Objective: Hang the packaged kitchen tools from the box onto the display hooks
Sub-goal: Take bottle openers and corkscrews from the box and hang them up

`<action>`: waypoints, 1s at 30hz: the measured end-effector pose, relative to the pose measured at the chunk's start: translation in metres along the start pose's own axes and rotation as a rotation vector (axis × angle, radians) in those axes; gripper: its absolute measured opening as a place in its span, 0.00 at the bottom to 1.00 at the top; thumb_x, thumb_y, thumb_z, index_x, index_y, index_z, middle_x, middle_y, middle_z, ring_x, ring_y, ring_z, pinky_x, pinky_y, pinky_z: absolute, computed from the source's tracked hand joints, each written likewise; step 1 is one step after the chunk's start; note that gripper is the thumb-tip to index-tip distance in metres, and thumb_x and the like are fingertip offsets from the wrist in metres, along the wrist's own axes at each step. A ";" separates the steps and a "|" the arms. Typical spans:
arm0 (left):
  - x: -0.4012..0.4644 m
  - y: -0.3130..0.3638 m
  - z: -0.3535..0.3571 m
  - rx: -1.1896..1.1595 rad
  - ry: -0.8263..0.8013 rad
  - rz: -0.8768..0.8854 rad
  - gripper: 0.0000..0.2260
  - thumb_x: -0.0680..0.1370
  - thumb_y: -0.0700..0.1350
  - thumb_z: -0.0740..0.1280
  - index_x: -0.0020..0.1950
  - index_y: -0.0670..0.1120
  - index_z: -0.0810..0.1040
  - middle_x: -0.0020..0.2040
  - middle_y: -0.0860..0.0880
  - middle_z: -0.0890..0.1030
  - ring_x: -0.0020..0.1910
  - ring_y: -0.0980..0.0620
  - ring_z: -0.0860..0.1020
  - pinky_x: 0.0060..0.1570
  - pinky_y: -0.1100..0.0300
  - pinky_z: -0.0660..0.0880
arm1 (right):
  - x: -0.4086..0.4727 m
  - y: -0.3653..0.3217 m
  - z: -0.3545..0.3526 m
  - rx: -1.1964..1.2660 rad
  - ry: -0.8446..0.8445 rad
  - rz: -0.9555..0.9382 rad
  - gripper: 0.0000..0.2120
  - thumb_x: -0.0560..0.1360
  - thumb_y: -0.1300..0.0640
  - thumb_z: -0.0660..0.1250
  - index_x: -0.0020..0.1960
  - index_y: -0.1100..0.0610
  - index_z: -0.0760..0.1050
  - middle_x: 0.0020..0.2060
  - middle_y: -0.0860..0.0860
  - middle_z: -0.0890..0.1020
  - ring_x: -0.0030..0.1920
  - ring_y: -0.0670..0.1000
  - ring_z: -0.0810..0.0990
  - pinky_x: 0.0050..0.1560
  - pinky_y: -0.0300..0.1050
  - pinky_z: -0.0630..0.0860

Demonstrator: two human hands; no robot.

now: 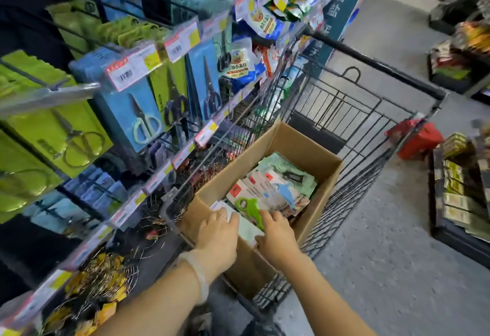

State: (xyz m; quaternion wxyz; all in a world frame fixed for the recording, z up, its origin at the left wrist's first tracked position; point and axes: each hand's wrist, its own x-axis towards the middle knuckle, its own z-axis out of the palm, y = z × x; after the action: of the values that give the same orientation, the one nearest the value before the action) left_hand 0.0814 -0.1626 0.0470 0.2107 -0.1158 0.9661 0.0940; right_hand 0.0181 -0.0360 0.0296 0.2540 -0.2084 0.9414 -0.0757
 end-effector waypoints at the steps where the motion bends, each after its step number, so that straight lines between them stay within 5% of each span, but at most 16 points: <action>1: 0.007 0.000 0.000 -0.001 0.000 -0.009 0.28 0.77 0.47 0.66 0.74 0.47 0.58 0.73 0.44 0.61 0.71 0.44 0.62 0.65 0.52 0.64 | 0.008 0.003 -0.001 0.005 -0.018 0.006 0.29 0.77 0.54 0.64 0.74 0.54 0.56 0.68 0.57 0.65 0.67 0.58 0.65 0.66 0.51 0.66; 11: 0.067 0.018 0.017 -0.146 -0.037 -0.344 0.26 0.80 0.50 0.60 0.76 0.53 0.56 0.75 0.46 0.58 0.73 0.45 0.60 0.66 0.53 0.64 | 0.102 0.053 0.003 -0.069 -0.341 -0.057 0.28 0.77 0.53 0.63 0.73 0.55 0.57 0.67 0.58 0.65 0.66 0.61 0.67 0.63 0.54 0.68; 15: 0.084 0.025 0.025 -0.191 -0.020 -0.596 0.27 0.82 0.48 0.53 0.78 0.46 0.46 0.78 0.42 0.46 0.76 0.42 0.51 0.72 0.49 0.56 | 0.140 0.080 0.002 -0.121 -0.418 -0.129 0.32 0.75 0.53 0.66 0.74 0.57 0.56 0.68 0.60 0.66 0.66 0.63 0.67 0.64 0.53 0.69; 18: 0.091 0.030 0.036 -0.250 0.182 -0.704 0.29 0.76 0.47 0.63 0.73 0.37 0.59 0.72 0.34 0.63 0.67 0.34 0.69 0.58 0.40 0.73 | 0.166 0.094 0.004 -0.146 -0.473 -0.162 0.34 0.76 0.53 0.64 0.77 0.56 0.50 0.71 0.61 0.63 0.68 0.63 0.64 0.65 0.54 0.66; 20: 0.092 0.033 0.044 -0.343 0.102 -0.775 0.39 0.63 0.44 0.76 0.69 0.34 0.62 0.65 0.33 0.72 0.58 0.32 0.76 0.47 0.39 0.77 | 0.180 0.100 0.007 -0.152 -0.502 -0.155 0.31 0.78 0.56 0.61 0.76 0.55 0.52 0.71 0.61 0.62 0.71 0.63 0.61 0.68 0.55 0.62; 22: 0.092 0.040 0.054 -0.402 0.088 -0.855 0.47 0.60 0.44 0.79 0.72 0.34 0.60 0.67 0.32 0.70 0.61 0.32 0.74 0.52 0.39 0.75 | 0.191 0.105 0.012 -0.150 -0.527 -0.149 0.30 0.78 0.57 0.60 0.76 0.54 0.53 0.71 0.61 0.62 0.72 0.62 0.60 0.70 0.55 0.60; 25: 0.096 0.045 0.065 -0.462 0.104 -0.915 0.44 0.74 0.51 0.69 0.77 0.36 0.44 0.76 0.36 0.55 0.73 0.37 0.59 0.70 0.44 0.61 | 0.202 0.111 0.022 -0.114 -0.552 -0.124 0.33 0.76 0.56 0.63 0.76 0.51 0.51 0.72 0.57 0.60 0.72 0.61 0.59 0.71 0.56 0.58; 30: 0.102 0.052 0.080 -0.551 0.191 -0.965 0.44 0.75 0.48 0.69 0.77 0.38 0.40 0.75 0.35 0.54 0.72 0.35 0.60 0.67 0.45 0.65 | 0.216 0.115 0.039 -0.069 -0.524 -0.060 0.32 0.75 0.54 0.66 0.74 0.54 0.55 0.70 0.57 0.63 0.70 0.59 0.64 0.69 0.53 0.63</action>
State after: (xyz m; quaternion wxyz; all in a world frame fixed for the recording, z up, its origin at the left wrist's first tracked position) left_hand 0.0084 -0.1137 -0.0614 0.1035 -0.6034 0.7580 0.2250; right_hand -0.1723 -0.0271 -0.1290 0.4796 -0.2573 0.8389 0.0055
